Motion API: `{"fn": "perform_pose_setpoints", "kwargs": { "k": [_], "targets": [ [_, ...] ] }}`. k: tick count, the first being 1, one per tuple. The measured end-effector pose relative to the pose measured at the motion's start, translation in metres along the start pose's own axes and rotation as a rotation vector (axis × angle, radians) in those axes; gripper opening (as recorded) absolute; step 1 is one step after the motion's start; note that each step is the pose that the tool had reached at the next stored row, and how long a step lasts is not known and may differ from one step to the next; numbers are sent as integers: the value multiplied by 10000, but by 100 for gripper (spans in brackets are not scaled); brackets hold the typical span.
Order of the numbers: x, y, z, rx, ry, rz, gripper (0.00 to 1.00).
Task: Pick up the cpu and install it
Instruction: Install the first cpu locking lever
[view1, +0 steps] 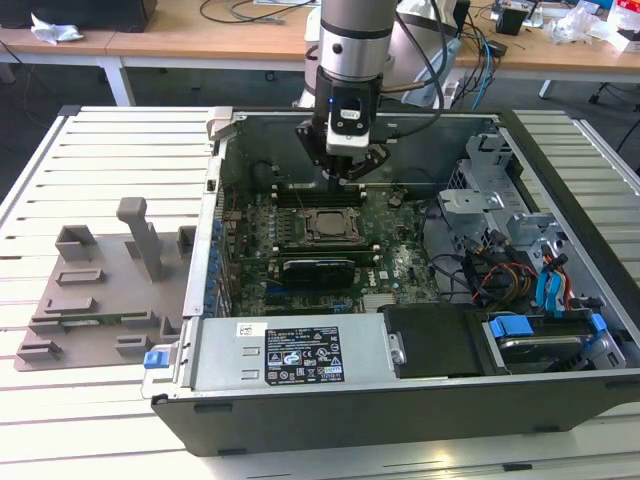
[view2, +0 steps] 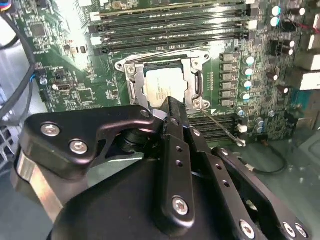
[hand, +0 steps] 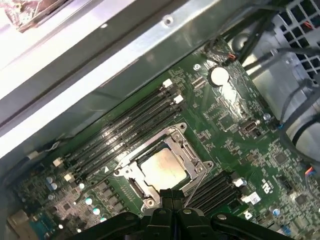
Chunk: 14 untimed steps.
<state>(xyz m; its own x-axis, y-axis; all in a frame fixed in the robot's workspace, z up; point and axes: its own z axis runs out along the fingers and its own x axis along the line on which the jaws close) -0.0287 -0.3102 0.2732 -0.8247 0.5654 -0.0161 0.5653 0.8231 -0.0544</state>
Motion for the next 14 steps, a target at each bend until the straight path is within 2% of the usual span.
{"fn": "perform_pose_setpoints", "kwargs": {
  "k": [4, 6, 10, 12, 14],
  "targets": [
    [0, 0, 0, -21, -68, -1256, 11],
    [0, 0, 0, -26, -84, -1544, 11],
    [0, 0, 0, -42, -140, -2580, 11],
    [-1, 1, 0, -54, -181, -3322, 11],
    [-1, 0, 0, -58, -195, -3581, 11]
  ]
}}
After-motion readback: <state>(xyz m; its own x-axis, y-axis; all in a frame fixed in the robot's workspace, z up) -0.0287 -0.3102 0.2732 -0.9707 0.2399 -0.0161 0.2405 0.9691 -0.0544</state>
